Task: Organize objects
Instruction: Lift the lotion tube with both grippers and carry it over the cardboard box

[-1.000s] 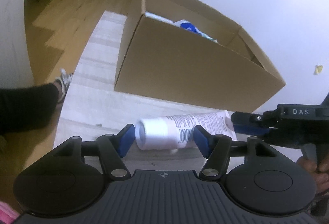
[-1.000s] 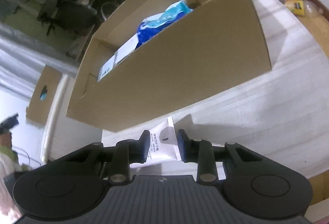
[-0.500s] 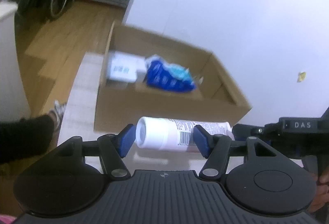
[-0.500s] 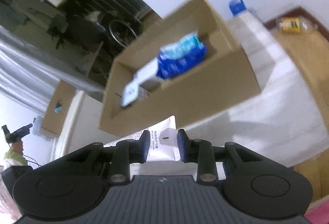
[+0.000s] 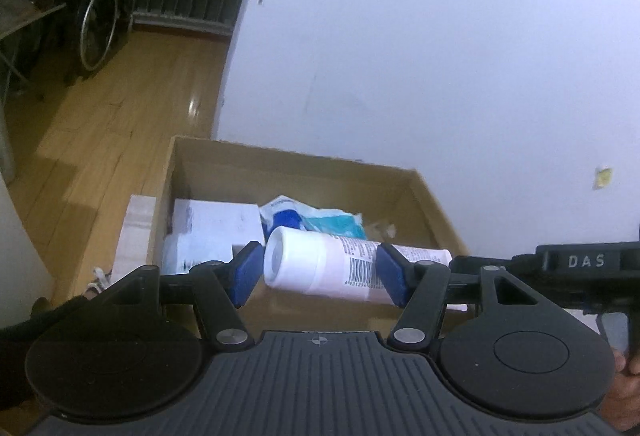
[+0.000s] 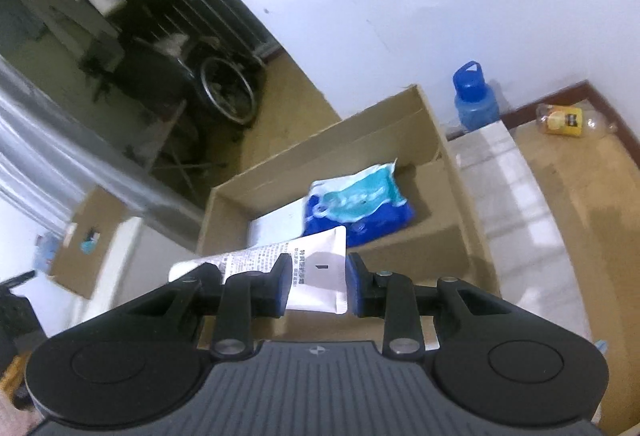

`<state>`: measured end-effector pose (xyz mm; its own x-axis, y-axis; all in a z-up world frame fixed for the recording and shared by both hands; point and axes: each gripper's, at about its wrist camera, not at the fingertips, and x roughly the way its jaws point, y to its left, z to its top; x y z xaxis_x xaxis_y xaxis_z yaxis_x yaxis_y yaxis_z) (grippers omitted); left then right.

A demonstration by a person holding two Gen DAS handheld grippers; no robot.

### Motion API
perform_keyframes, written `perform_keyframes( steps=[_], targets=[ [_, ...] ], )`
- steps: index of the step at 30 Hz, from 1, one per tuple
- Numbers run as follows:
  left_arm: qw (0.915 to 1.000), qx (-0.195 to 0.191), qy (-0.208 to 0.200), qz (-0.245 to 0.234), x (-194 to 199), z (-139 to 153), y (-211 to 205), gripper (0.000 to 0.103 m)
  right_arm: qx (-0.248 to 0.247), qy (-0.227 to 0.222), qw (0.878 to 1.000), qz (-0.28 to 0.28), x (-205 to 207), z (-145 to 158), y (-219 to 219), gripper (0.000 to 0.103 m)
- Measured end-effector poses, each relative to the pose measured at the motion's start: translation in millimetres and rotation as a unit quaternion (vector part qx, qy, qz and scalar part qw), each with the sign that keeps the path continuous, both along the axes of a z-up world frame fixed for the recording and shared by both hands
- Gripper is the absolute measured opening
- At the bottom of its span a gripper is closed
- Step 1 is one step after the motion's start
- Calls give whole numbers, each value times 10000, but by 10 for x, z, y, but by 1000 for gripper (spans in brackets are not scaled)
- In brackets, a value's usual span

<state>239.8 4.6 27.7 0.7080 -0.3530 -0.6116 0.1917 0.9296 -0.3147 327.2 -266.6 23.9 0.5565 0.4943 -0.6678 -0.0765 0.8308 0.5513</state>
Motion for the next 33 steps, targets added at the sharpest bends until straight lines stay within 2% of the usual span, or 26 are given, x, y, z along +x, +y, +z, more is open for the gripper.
perform_keyframes(
  steps=[5,8,11,13,15,16,19,22,25,27,29,30,32,33],
  targets=[
    [9994,180,301,34,319,-186,-2,61,-6,533,9984,172,406,-279,19,33],
    [9982,64,604,-1,454,-329,40,61,0,709,9973,169,577,-398,-24,32],
    [9971,187,729,-69,509,-424,-37,62,-231,809,9963,185,727,-490,-2,32],
    [9945,528,896,-77,547,-502,-126,66,-359,879,9951,266,815,-546,63,29],
    [9903,916,1036,-164,593,-532,-241,54,-225,1136,9921,478,913,-637,151,29],
    [9886,1075,1040,-168,593,-525,-268,54,-222,1243,9908,484,944,-672,181,28],
    [9846,1386,1042,-202,648,-509,-314,54,-656,1068,9913,395,975,-746,282,26],
    [9804,1709,827,-533,629,-405,-346,54,-554,1069,9919,396,960,-752,264,26],
    [9639,2289,677,-1181,629,-350,-444,55,-593,1035,9916,492,916,-724,232,26],
    [9462,2669,708,-1688,646,-382,-539,55,-715,976,9912,545,897,-668,227,26],
    [9294,2880,628,-2221,663,-435,-640,55,-823,939,9903,617,900,-633,229,26],
    [9155,3083,672,-2496,688,-485,-709,54,-918,914,9893,676,893,-619,241,26],
    [8954,3354,669,-2850,724,-556,-823,54,-1088,834,9879,730,893,-601,269,26],
    [8822,3476,722,-3092,757,-598,-886,52,-1160,813,9871,742,895,-601,286,25]
  ],
)
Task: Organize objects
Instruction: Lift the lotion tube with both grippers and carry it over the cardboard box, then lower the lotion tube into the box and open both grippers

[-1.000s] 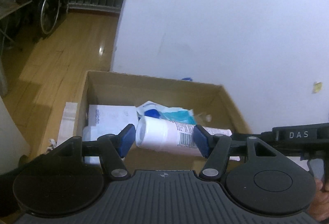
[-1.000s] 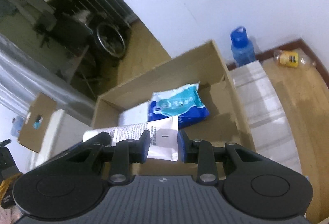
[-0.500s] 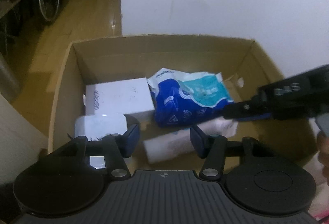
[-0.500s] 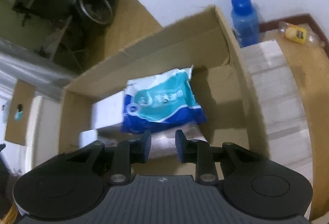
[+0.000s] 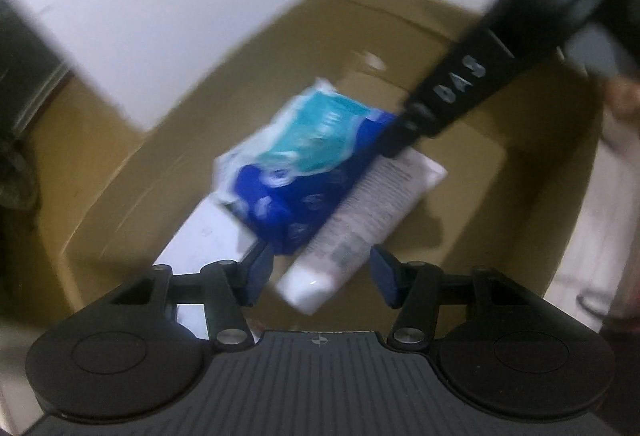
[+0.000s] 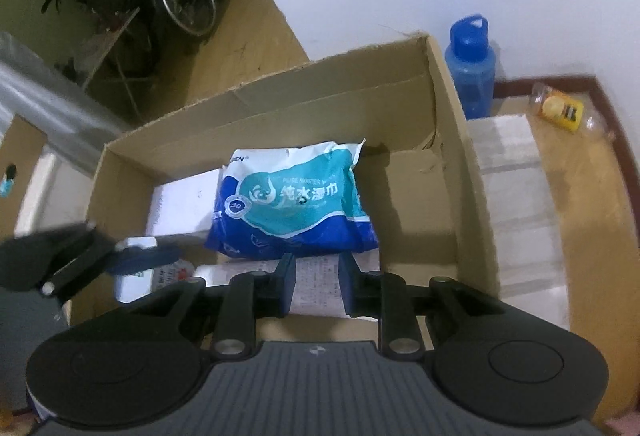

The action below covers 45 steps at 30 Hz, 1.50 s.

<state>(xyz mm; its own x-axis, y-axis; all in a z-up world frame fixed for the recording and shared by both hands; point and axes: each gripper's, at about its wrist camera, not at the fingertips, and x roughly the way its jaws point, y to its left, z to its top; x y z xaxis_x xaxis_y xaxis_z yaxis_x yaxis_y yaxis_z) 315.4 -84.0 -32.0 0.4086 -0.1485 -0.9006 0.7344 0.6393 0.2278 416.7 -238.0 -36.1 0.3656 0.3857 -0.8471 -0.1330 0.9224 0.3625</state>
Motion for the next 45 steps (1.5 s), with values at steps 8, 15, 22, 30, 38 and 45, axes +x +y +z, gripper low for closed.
perform_keyframes(
  steps=[8,15,22,30,38,45],
  targets=[
    [9878,1068,386,-1066,83,-321,-306,38,-288,-9,9995,163,42,-50,68,25],
    [9724,1972,449,-1163,46,-429,-330,36,-522,-41,9983,239,65,-119,150,25],
    [9749,1960,608,-867,92,-420,-287,37,-768,-104,9963,362,48,-204,218,25],
    [9844,1649,-130,-602,-57,-48,-190,48,-554,-614,9959,371,-110,20,126,27],
    [9971,-534,282,457,-306,956,308,68,-568,-1417,9670,2040,-653,555,56,47],
    [9966,-169,612,-520,-641,522,371,69,-811,-1476,9393,2988,-977,454,54,74]
  ],
)
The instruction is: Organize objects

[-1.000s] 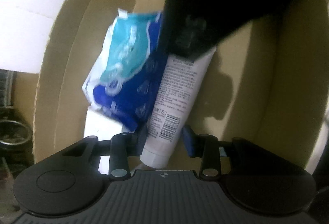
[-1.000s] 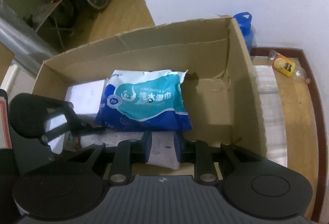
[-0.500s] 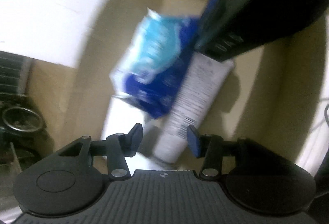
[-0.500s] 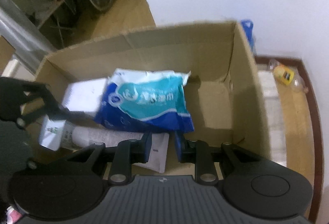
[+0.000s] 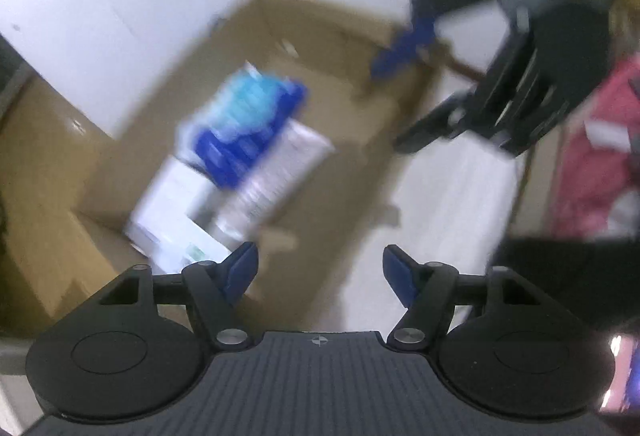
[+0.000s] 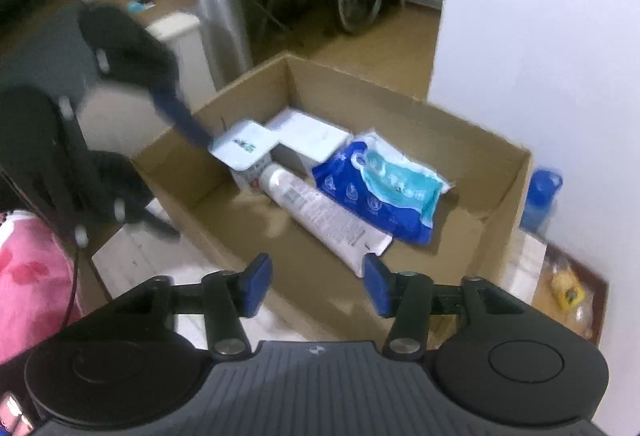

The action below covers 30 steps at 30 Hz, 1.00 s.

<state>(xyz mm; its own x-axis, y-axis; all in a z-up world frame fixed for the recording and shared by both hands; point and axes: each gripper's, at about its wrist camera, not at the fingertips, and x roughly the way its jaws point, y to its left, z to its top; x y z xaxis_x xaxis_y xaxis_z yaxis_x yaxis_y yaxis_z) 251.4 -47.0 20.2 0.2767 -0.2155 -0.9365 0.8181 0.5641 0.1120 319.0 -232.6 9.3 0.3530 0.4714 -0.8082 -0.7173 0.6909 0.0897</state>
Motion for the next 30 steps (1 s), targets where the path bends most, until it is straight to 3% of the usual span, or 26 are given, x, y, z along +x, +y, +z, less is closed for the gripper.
perform_keyframes(
  steps=[3,4,5,6,7,8,12,25,30],
  targets=[
    [9980,595,-74,-210,-68,-307,-81,68,-613,-151,9979,136,-122,-190,107,71],
    [9967,770,-127,-245,-52,-390,-97,67,-941,-275,9949,216,-182,-265,156,63],
    [9961,861,-81,-191,-15,-468,-88,55,-1138,-495,9918,317,-263,-321,177,62],
    [9962,872,46,-56,30,-529,-95,27,-1251,-732,9888,368,-322,-341,183,60],
    [9957,921,88,111,91,-592,-38,23,-1329,-848,9870,304,-362,-347,184,54],
    [9951,962,-43,208,68,-600,-16,22,-1334,-895,9869,129,-357,-333,168,46],
    [9934,1121,-184,131,9,-611,-15,22,-962,-536,9939,-93,-332,-257,44,46],
    [9944,1040,69,160,-385,-444,90,22,-616,-283,9976,-108,-861,-126,-147,45],
    [9940,1066,102,226,-388,-352,152,22,-419,-150,9988,-203,-862,-84,-210,44]
  ],
)
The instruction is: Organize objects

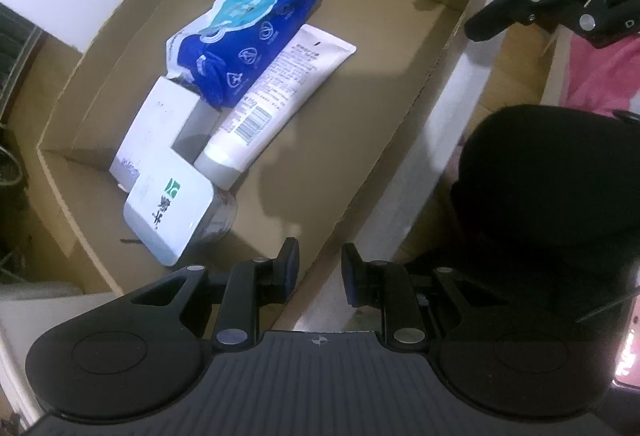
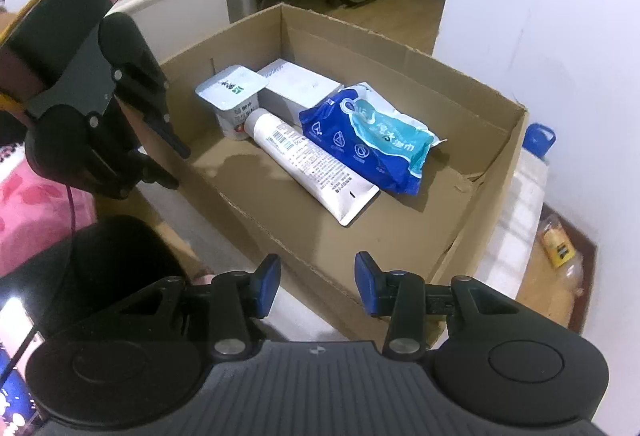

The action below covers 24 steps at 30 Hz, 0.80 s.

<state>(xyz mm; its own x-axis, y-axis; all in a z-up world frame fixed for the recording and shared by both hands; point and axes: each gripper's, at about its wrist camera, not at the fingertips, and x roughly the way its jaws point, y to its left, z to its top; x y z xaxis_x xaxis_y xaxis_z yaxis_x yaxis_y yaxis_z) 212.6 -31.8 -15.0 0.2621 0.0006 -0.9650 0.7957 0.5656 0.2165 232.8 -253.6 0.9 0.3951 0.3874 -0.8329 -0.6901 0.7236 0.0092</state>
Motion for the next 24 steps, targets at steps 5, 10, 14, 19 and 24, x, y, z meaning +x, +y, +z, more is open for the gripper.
perform_keyframes(
  steps=[5,10,14,19,24],
  targets=[
    [9999,-65,104,90,212,-19,-32,22,-26,-57,10000,-40,121,-34,-2,46],
    [10000,-52,13,82,352,-129,-122,26,38,-89,9999,-116,150,-33,1,47],
    [9989,-282,-151,350,326,25,-37,45,207,-19,9992,-333,211,6,-80,48],
    [9849,-996,-959,1040,153,364,146,66,591,-343,9940,-860,79,198,-380,49],
    [9383,-1946,-1927,2110,-118,535,308,83,1528,-965,9676,-1766,-279,392,-636,49]
  ],
)
